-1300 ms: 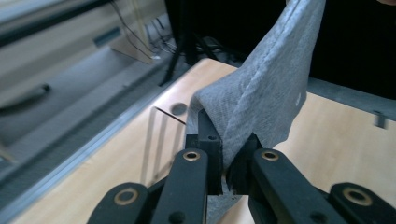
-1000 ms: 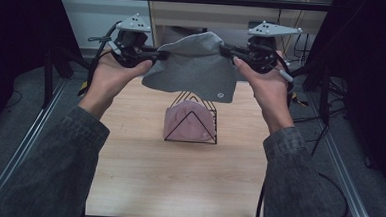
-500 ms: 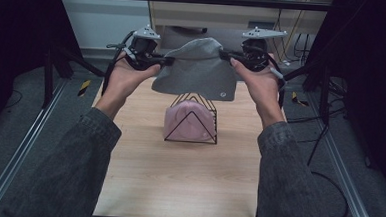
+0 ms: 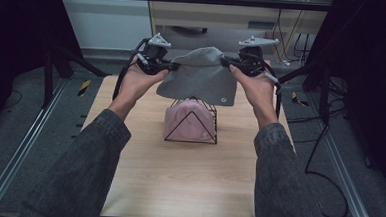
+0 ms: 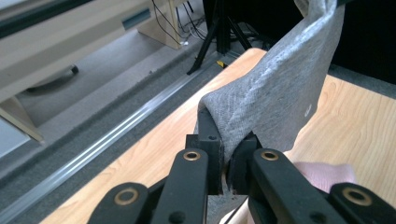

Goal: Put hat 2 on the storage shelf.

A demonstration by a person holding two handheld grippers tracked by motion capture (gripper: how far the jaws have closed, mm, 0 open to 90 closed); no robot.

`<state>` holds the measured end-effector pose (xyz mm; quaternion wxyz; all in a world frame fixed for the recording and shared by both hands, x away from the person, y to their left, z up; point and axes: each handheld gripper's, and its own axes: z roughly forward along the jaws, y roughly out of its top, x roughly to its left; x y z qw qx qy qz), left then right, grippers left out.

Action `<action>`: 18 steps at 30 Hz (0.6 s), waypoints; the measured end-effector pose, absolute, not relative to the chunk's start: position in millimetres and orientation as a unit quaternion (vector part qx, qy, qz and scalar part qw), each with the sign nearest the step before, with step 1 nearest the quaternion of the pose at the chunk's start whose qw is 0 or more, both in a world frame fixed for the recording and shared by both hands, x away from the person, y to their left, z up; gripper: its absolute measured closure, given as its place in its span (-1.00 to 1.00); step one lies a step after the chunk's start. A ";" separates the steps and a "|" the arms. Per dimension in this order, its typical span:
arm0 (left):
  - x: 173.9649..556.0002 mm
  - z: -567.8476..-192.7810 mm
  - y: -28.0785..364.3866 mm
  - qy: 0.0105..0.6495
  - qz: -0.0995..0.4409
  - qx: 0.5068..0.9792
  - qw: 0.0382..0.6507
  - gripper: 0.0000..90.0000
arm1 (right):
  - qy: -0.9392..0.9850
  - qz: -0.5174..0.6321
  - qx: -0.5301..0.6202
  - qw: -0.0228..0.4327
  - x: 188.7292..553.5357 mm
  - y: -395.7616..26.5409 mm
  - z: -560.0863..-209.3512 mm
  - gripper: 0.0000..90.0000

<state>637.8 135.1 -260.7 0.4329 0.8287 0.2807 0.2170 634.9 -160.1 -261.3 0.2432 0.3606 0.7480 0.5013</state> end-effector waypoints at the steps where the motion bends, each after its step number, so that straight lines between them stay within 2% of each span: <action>1: 637.6 -263.8 135.8 0.282 0.215 0.828 0.434 0.93 | 0.749 0.501 0.360 0.242 634.7 -160.7 -263.6 0.92; 18: 630.0 -312.5 141.5 0.297 0.186 0.830 0.434 0.93 | 0.766 0.479 0.364 0.228 616.1 -152.6 -320.7 0.92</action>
